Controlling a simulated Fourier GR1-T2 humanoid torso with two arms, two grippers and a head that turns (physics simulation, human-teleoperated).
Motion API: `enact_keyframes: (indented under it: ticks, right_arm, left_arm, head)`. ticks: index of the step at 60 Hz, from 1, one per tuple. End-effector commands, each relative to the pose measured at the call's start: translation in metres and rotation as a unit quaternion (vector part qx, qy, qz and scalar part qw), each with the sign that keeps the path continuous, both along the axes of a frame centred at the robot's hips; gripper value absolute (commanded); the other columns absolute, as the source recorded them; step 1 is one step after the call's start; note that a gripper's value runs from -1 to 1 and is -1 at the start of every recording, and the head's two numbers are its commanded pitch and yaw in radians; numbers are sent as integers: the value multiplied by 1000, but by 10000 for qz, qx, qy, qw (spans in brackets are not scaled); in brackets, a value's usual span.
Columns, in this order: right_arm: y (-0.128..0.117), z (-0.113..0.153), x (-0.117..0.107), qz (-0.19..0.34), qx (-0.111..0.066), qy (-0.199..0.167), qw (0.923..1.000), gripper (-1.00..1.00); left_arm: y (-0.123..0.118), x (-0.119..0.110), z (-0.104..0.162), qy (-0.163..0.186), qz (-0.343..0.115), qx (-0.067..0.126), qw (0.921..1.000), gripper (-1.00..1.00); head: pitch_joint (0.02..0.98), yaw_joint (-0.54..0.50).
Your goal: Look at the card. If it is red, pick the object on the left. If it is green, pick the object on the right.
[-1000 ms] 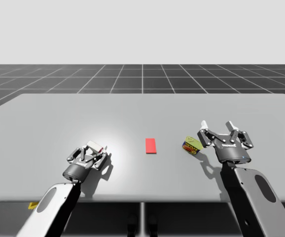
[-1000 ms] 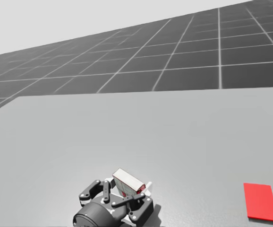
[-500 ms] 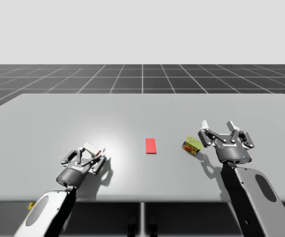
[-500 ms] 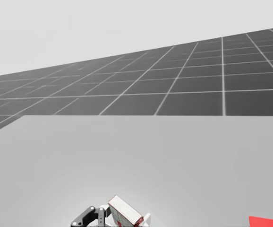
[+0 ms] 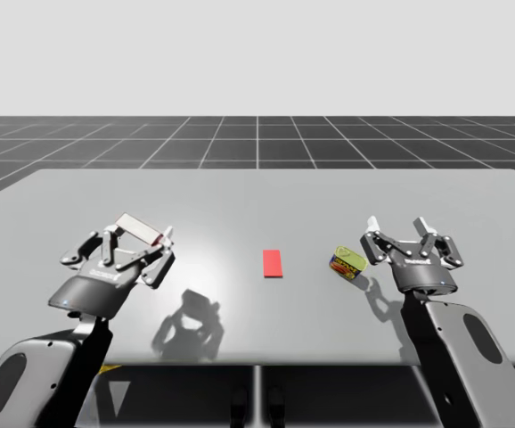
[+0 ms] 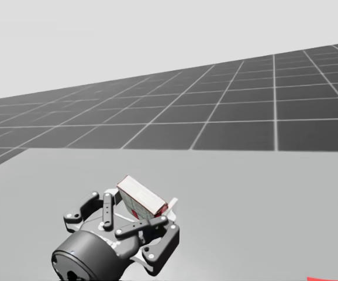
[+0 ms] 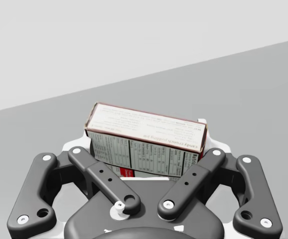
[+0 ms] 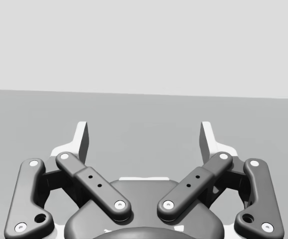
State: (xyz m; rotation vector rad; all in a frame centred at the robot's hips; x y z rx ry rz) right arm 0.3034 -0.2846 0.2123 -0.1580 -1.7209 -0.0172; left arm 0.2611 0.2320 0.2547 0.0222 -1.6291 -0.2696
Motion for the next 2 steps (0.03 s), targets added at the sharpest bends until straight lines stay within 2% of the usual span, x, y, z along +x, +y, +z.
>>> enact_keyframes:
  ticks: [1,2]
  right_arm:
    - [-3,-1,-1,20,-100,-19,9999,-1000]
    - [-3,-1,-1,20,-111,-18,9999,-1000]
  left_arm:
    - [-14,6,63,-721,-490,176,9960,980]
    - [-14,5,67,-775,-478,193,9957,971]
  head:
    - [416,369]
    - [417,369]
